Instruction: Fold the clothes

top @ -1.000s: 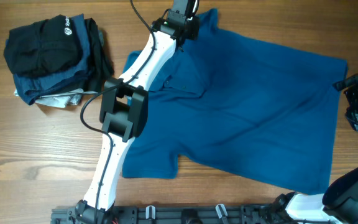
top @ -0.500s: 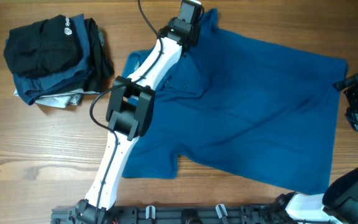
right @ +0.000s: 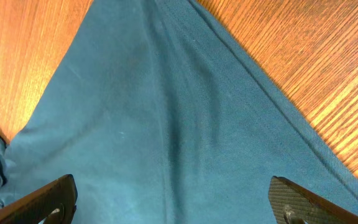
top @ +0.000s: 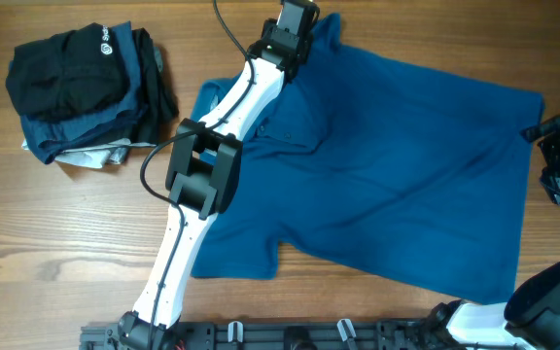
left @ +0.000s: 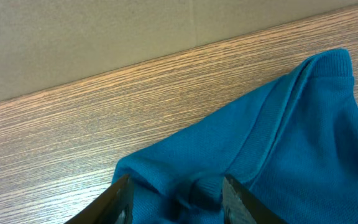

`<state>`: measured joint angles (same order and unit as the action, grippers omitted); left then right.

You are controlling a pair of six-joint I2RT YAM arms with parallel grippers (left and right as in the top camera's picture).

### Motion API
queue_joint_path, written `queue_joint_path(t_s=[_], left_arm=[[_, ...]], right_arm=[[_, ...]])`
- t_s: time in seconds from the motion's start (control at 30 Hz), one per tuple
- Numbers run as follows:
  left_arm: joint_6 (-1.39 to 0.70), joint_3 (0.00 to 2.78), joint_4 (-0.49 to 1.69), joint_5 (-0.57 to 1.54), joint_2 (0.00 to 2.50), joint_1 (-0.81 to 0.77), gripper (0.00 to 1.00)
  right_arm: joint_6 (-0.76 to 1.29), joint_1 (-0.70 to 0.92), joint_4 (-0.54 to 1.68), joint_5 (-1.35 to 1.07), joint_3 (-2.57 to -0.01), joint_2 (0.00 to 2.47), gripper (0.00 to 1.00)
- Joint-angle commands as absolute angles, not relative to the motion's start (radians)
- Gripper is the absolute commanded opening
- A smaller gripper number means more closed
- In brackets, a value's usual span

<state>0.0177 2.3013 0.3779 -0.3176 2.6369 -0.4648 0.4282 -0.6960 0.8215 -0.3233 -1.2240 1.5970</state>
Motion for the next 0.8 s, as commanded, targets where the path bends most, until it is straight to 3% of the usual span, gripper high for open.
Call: queue_joint_path(t_s=[0.0, 0.13, 0.5, 0.6, 0.7, 0.77], left_arm=[[0.043, 2.302, 0.378, -0.338, 2.646, -0.473, 0.47], [0.132, 2.302, 0.391, -0.339, 2.646, -0.495, 0.52], [0.13, 2.302, 0.439, -0.338, 2.646, -0.491, 0.51], [0.127, 2.302, 0.448, -0.338, 2.646, -0.482, 0.47], [0.127, 2.302, 0.451, -0.338, 2.646, -0.474, 0.33], [0.127, 2.302, 0.455, -0.338, 2.646, -0.471, 0.33]], right_arm=[[0.422, -0.694, 0.818, -0.338, -1.238, 1.578, 0.99], [0.422, -0.694, 0.818, -0.338, -1.238, 1.578, 1.0], [0.422, -0.694, 0.818, -0.338, -1.238, 1.578, 0.99], [0.422, -0.694, 0.818, -0.339, -1.238, 1.578, 0.99], [0.422, -0.694, 0.818, -0.338, -1.238, 1.578, 1.0], [0.422, -0.694, 0.818, -0.338, -1.238, 1.578, 0.99]])
